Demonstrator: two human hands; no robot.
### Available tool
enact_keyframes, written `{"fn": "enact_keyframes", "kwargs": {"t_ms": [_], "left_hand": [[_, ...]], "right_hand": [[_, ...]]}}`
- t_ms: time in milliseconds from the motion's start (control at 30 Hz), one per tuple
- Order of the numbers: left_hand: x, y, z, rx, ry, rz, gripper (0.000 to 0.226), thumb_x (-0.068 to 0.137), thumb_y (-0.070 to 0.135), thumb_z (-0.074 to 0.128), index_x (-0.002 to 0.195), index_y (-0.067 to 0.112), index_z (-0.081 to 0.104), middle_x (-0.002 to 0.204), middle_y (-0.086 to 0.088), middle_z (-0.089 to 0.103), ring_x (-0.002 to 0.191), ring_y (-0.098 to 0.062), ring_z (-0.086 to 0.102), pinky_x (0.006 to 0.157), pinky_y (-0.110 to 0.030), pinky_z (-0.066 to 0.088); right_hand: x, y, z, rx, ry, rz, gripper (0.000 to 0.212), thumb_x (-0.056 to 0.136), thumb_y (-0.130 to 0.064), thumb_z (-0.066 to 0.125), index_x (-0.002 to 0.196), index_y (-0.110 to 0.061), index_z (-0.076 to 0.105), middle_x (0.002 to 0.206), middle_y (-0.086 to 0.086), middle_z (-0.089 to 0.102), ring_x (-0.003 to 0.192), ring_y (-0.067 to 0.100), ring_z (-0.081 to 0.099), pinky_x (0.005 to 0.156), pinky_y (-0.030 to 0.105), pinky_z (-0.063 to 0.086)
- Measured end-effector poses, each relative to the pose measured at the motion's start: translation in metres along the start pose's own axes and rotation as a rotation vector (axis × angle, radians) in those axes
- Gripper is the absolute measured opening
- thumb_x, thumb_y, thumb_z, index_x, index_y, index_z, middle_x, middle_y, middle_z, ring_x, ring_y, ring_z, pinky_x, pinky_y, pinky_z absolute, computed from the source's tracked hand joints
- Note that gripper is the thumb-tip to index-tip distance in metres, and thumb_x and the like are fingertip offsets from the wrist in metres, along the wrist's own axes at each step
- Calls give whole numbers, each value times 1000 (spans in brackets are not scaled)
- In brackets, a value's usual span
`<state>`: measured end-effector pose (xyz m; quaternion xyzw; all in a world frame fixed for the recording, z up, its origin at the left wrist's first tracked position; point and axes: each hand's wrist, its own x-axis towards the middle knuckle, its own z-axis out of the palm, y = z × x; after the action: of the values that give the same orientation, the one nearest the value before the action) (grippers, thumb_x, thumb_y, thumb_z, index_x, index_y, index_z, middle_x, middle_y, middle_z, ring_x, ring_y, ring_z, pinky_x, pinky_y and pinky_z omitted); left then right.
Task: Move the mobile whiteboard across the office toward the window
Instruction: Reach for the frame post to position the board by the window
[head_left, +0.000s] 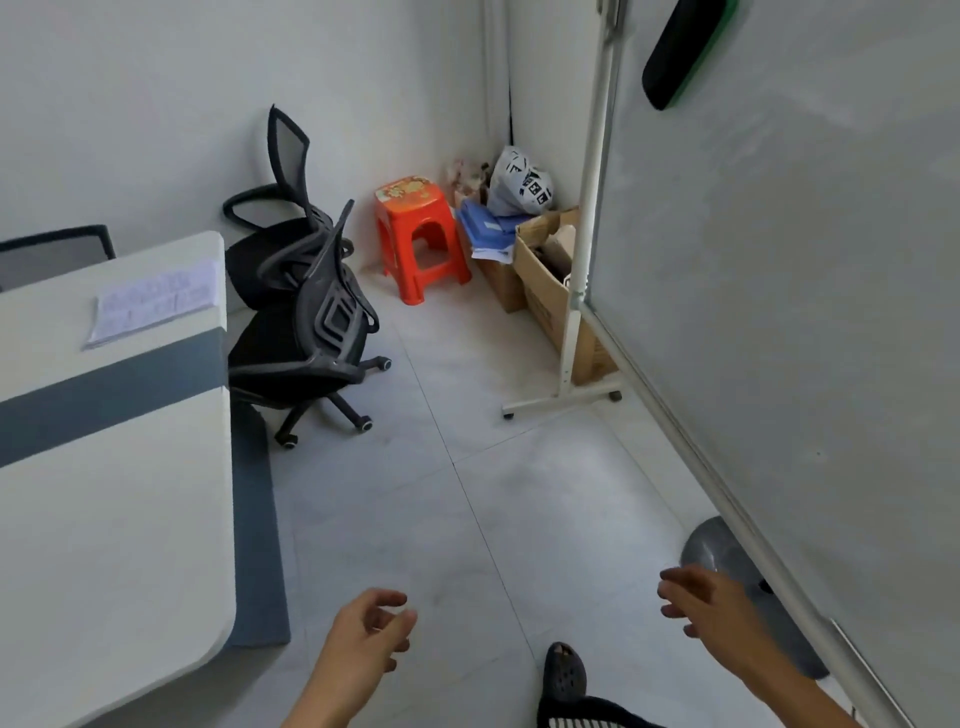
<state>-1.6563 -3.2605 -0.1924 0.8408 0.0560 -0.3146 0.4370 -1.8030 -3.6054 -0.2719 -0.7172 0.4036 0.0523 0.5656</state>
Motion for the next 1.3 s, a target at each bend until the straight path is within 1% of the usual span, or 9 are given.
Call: {"fn": "enact_keyframes", "kwargs": {"t_ms": [200, 400, 667, 800, 900, 967, 1100, 1200, 1300], "left_hand": [[86, 86, -16, -65, 39, 54, 9, 92, 18, 64, 101, 16, 64, 92, -17, 71, 82, -25, 71, 69, -32, 55], [187, 129, -34, -66, -19, 9, 9, 91, 15, 65, 100, 13, 64, 94, -23, 70, 77, -26, 68, 64, -32, 53], [366, 231, -87, 9, -101, 83, 12, 89, 11, 67, 101, 8, 64, 80, -15, 66, 70, -23, 65, 61, -32, 49], [443, 319, -102, 95, -199, 218, 14, 91, 14, 65, 103, 9, 63, 83, -11, 67, 76, -23, 65, 64, -33, 50], [484, 395, -92, 156, -300, 335, 11, 92, 20, 64, 103, 18, 63, 91, -11, 69, 86, -29, 69, 70, -33, 54], [509, 447, -75, 177, -376, 416, 10, 90, 20, 66, 101, 20, 63, 88, -10, 67, 87, -32, 68, 72, -34, 54], [549, 555, -27, 179, -521, 616, 22, 81, 29, 73, 100, 23, 65, 86, -3, 68, 83, -18, 65, 79, -39, 55], [562, 629, 12, 211, -600, 778, 38, 82, 28, 75, 116, 20, 62, 103, 0, 69, 94, -10, 66, 83, -27, 55], [566, 692, 45, 233, -742, 901, 58, 77, 34, 78, 128, 23, 53, 124, -2, 62, 115, -12, 60, 97, -30, 52]], "right_hand": [[100, -99, -9, 5, 11, -67, 13, 89, -15, 64, 101, -12, 68, 94, 5, 74, 79, 18, 73, 61, 27, 51], [182, -158, 2, 12, 36, -64, 11, 88, -14, 65, 98, -14, 69, 89, 3, 75, 72, 14, 74, 59, 29, 51], [283, -239, 23, 115, 220, 21, 11, 87, -9, 66, 97, -10, 70, 84, 5, 76, 70, 17, 74, 60, 33, 52], [321, -302, 30, 186, 299, 2, 11, 87, -7, 64, 96, -10, 69, 84, 7, 75, 74, 20, 74, 61, 32, 50], [347, -343, 32, 227, 366, -14, 12, 86, -9, 65, 96, -14, 69, 82, 7, 76, 76, 20, 73, 63, 34, 53], [368, -366, 30, 227, 403, -33, 14, 86, -9, 65, 97, -17, 69, 81, 6, 76, 78, 22, 73, 66, 36, 55], [422, -406, 12, 225, 494, -76, 19, 85, -14, 69, 97, -28, 66, 86, 1, 75, 83, 22, 70, 77, 42, 57], [458, -432, -9, 231, 564, -101, 25, 86, -15, 68, 107, -26, 62, 99, -1, 72, 91, 16, 68, 84, 42, 57], [486, -455, -20, 279, 635, -89, 30, 86, -9, 66, 108, -29, 59, 103, -1, 69, 91, 16, 67, 84, 46, 56]]}}
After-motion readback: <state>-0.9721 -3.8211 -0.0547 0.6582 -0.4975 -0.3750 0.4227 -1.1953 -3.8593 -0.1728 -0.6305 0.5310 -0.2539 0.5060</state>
